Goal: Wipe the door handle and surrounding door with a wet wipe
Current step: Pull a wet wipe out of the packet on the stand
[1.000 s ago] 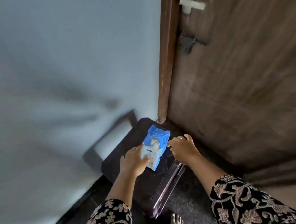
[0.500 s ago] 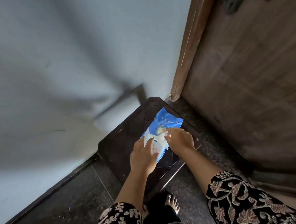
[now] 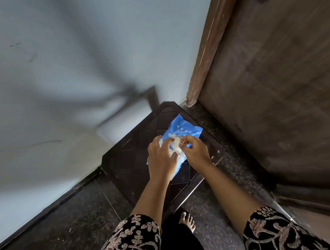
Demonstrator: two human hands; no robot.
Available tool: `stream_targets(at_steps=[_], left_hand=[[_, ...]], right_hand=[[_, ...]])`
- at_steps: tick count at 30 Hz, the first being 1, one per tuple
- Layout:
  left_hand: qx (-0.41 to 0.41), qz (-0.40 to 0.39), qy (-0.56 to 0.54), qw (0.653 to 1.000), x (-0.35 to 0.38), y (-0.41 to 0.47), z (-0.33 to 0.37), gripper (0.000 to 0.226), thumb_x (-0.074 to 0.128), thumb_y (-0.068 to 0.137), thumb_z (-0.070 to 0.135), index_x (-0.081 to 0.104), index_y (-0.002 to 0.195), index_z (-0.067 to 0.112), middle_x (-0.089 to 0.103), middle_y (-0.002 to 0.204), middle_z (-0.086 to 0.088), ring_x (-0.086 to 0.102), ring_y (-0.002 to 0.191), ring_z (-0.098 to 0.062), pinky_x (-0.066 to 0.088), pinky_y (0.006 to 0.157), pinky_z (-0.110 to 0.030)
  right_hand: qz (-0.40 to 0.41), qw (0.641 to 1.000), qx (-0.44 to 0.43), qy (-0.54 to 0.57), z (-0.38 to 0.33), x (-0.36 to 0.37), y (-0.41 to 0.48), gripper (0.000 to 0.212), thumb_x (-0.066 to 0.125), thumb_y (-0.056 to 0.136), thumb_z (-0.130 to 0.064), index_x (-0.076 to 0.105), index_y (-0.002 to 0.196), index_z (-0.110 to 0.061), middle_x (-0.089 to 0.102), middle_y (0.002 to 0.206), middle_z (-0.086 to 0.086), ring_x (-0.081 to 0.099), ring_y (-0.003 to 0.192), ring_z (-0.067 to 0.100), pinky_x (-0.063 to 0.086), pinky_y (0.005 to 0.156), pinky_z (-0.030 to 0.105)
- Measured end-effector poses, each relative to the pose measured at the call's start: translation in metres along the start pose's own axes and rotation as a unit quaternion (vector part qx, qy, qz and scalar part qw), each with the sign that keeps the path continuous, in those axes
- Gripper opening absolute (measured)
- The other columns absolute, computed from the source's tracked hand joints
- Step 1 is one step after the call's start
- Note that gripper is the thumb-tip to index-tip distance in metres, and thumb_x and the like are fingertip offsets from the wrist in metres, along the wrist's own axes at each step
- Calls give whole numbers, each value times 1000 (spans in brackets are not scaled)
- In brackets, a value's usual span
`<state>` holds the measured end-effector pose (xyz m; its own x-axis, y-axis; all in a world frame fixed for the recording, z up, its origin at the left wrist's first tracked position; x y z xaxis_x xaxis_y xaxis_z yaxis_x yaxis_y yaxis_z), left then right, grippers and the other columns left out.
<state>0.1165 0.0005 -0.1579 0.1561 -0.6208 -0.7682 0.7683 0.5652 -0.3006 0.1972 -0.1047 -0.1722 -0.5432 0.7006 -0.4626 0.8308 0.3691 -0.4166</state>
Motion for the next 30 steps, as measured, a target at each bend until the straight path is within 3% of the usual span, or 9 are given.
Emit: stream_targets(at_steps=[5, 10, 13, 15, 19, 22, 27, 30], left_hand=[[48, -4, 2, 999, 2, 9, 14, 37, 65, 88, 20, 60, 125, 26, 64, 120, 1, 53, 112, -22, 47, 89, -36], [1, -4, 45, 999, 3, 15, 3, 30, 57, 94, 27, 60, 124, 22, 65, 117, 1, 53, 111, -22, 46, 87, -39], [-4, -7, 54, 999, 5, 17, 3, 30, 51, 97, 25, 60, 125, 22, 67, 118, 0, 56, 112, -22, 46, 88, -38], [-6, -3, 54, 999, 6, 18, 4, 29, 49, 97, 23, 59, 125, 22, 67, 117, -1, 59, 110, -21, 48, 88, -37], [-9, 12, 50, 999, 4, 19, 10, 28, 46, 96, 21, 59, 121, 22, 69, 109, -3, 63, 102, -23, 48, 84, -37], [0, 9, 57, 998, 2, 21, 17, 22, 47, 95, 22, 60, 113, 22, 70, 100, -3, 65, 93, -24, 50, 78, -37], [-53, -34, -86, 994, 11, 25, 0, 30, 54, 90, 13, 57, 117, 26, 69, 108, -2, 65, 101, -23, 52, 86, -38], [-46, -102, -159, 981, 24, 26, -5, 41, 57, 87, 5, 58, 123, 24, 66, 110, 1, 63, 104, -18, 51, 90, -33]], right_hand=[[-29, 998, 33, 47, 4, -1, -2, 9, 57, 90, -17, 65, 94, -17, 64, 94, -6, 57, 87, 10, 41, 74, 21], [-15, 990, 52, 130, 4, -7, -5, 15, 51, 92, -15, 56, 85, -28, 63, 84, -5, 55, 70, 8, 41, 62, 20], [-12, 990, 44, 137, 5, -7, -9, 18, 46, 95, -17, 51, 86, -31, 65, 88, -4, 57, 64, -4, 40, 55, 10], [1, 987, 41, 154, 6, -8, -11, 18, 45, 96, -18, 50, 86, -31, 63, 88, -6, 57, 65, -6, 41, 59, 12], [47, 985, 16, 163, 5, -11, -11, 16, 44, 96, -12, 52, 93, -25, 50, 107, -3, 50, 90, 11, 41, 80, 25], [51, 978, 31, 201, 10, -9, -10, 15, 42, 96, -11, 50, 92, -22, 53, 102, -1, 49, 88, 10, 40, 79, 27], [44, 959, 112, 256, 25, -9, -3, 19, 37, 98, -15, 47, 86, -26, 63, 89, -3, 56, 76, 8, 40, 66, 26], [9, 950, 133, 281, 28, -7, 2, 18, 35, 99, -14, 47, 91, -25, 62, 94, -2, 59, 80, 10, 44, 71, 30]])
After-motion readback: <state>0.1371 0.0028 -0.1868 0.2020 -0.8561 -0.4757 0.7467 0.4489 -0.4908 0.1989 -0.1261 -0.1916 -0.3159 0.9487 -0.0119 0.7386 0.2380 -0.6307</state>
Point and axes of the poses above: each hand's wrist, its own y-axis towards the middle knuckle, its own x-axis out of the palm, z = x × y, the point moved 7 cm from there along y, towards the middle knuckle
